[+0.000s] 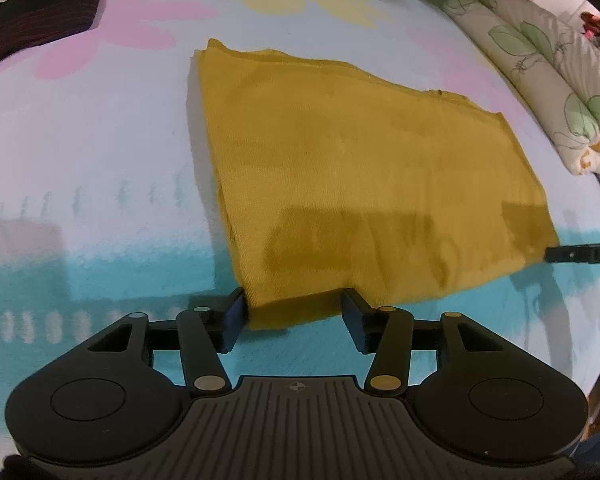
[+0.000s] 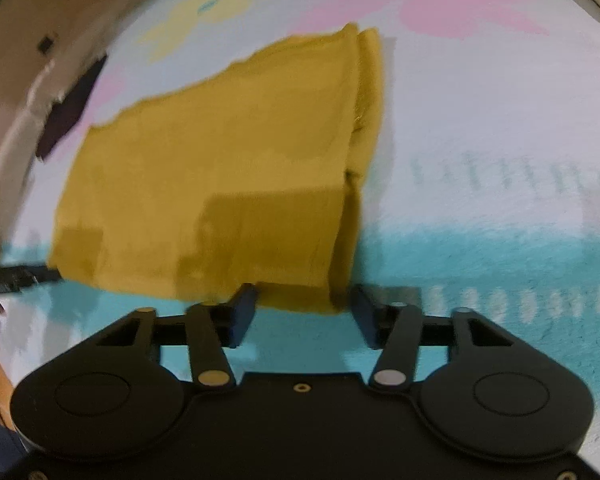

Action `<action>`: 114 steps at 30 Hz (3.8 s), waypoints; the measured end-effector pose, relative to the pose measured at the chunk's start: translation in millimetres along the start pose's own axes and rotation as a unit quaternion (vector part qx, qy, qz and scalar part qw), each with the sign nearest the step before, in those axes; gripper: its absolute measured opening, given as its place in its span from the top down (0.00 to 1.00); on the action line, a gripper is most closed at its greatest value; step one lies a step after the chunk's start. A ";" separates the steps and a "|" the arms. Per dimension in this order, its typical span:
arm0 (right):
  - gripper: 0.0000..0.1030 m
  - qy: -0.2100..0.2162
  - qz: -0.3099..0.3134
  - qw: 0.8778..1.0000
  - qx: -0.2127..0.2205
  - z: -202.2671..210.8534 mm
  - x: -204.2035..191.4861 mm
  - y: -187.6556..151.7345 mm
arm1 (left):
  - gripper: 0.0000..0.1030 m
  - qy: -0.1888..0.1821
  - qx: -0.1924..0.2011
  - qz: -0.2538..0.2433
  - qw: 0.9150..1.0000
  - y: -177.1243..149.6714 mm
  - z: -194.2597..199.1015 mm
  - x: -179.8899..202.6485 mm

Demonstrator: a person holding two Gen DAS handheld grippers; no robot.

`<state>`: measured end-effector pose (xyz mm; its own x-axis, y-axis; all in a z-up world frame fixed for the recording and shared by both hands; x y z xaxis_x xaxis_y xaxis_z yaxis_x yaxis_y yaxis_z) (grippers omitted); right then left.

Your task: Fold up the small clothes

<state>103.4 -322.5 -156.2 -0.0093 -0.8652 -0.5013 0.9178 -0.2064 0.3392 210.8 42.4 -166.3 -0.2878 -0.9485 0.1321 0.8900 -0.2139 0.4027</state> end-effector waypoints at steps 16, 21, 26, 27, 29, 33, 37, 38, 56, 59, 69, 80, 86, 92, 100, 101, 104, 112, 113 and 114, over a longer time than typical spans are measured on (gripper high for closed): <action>0.81 -0.009 0.015 1.000 0.014 20.9 -15.2 6.6 | 0.87 0.051 -0.005 0.005 0.999 10.3 22.1 -27.9; 0.74 -0.017 -0.020 0.999 -0.018 10.4 -0.1 -3.6 | 0.85 0.068 -0.010 0.015 0.998 9.4 23.6 -36.2; 0.30 -0.001 -0.052 0.998 0.044 34.3 5.9 12.9 | 0.64 0.044 0.047 0.069 0.996 33.1 50.5 -36.4; 0.20 -0.001 -0.056 0.996 0.063 40.2 7.0 16.8 | 0.57 0.041 0.056 0.078 0.995 36.4 53.4 -35.5; 0.20 0.003 -0.064 0.993 0.098 50.1 8.7 24.5 | 0.50 0.039 0.073 0.094 0.992 44.4 57.6 -30.3; 0.01 0.034 -0.102 0.983 0.146 54.2 14.8 33.5 | 0.49 0.039 0.083 0.093 0.991 55.3 53.7 -11.3; 0.00 0.058 -0.126 0.976 0.165 43.1 22.6 36.9 | 0.48 0.042 0.083 0.071 0.993 61.2 41.5 10.3; 0.00 0.063 -0.133 0.975 0.167 38.6 25.4 37.8 | 0.48 0.042 0.082 0.069 0.993 62.3 38.5 14.2; 0.00 0.159 -0.167 0.959 0.162 -3.3 43.6 50.8 | 0.40 0.054 0.062 0.063 0.995 88.6 -30.2 59.3; 0.00 0.180 -0.157 0.958 0.158 -5.4 44.1 55.0 | 0.34 0.057 0.062 0.047 0.995 94.7 -38.8 69.0; 0.00 0.243 -0.121 0.951 0.146 -23.3 32.4 72.0 | 0.08 0.077 0.067 -0.013 0.995 91.3 -50.8 89.7; 0.00 0.216 -0.122 0.961 0.123 -26.0 23.9 75.7 | 0.05 0.071 0.053 0.005 0.996 98.7 -51.1 90.1; 0.00 0.232 -0.099 0.962 0.109 -25.5 23.8 71.4 | 0.08 0.028 0.062 0.071 0.995 106.1 -41.5 92.8; 0.22 0.208 -0.087 0.970 0.095 -24.5 22.3 73.1 | 0.08 0.062 0.057 0.015 0.996 102.7 -56.9 117.1; 0.76 0.149 -0.083 0.983 0.071 -23.4 21.9 71.5 | 0.17 0.061 0.058 0.022 0.996 112.0 -37.9 114.8; 0.76 0.144 -0.083 0.983 0.073 -20.8 18.6 73.2 | 0.17 0.062 0.060 0.029 0.996 114.8 -30.2 110.3; 0.76 0.130 -0.077 0.986 0.076 -13.9 8.8 76.1 | 0.16 0.077 0.088 0.043 0.992 121.9 6.1 91.7; 0.76 0.093 -0.066 0.991 0.063 -17.6 -25.5 80.7 | 0.16 0.113 0.103 0.059 0.986 106.7 48.1 36.8; 0.76 0.093 -0.063 0.992 0.062 -18.9 -31.2 81.3 | 0.16 0.114 0.099 0.064 0.986 104.1 46.0 29.1; 0.76 0.088 -0.058 0.993 0.061 -20.1 -37.4 82.1 | 0.16 0.117 0.095 0.074 0.986 101.1 42.8 19.8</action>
<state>187.1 -297.9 -125.6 -0.0321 -0.7411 -0.6706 0.8592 -0.3633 0.3603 280.0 11.9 -84.1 -0.0499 -0.9988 -0.0017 0.8276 -0.0423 0.5597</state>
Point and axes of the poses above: each gripper's, at about its wrist camera, not at the fingertips, and z roughly against the way its jaws point, x to its right, y to its top, the point moved 6 cm from there along -z, roughly the way its jaws point, and after that the axes turned 11 degrees about y, right-handed, at the moved point
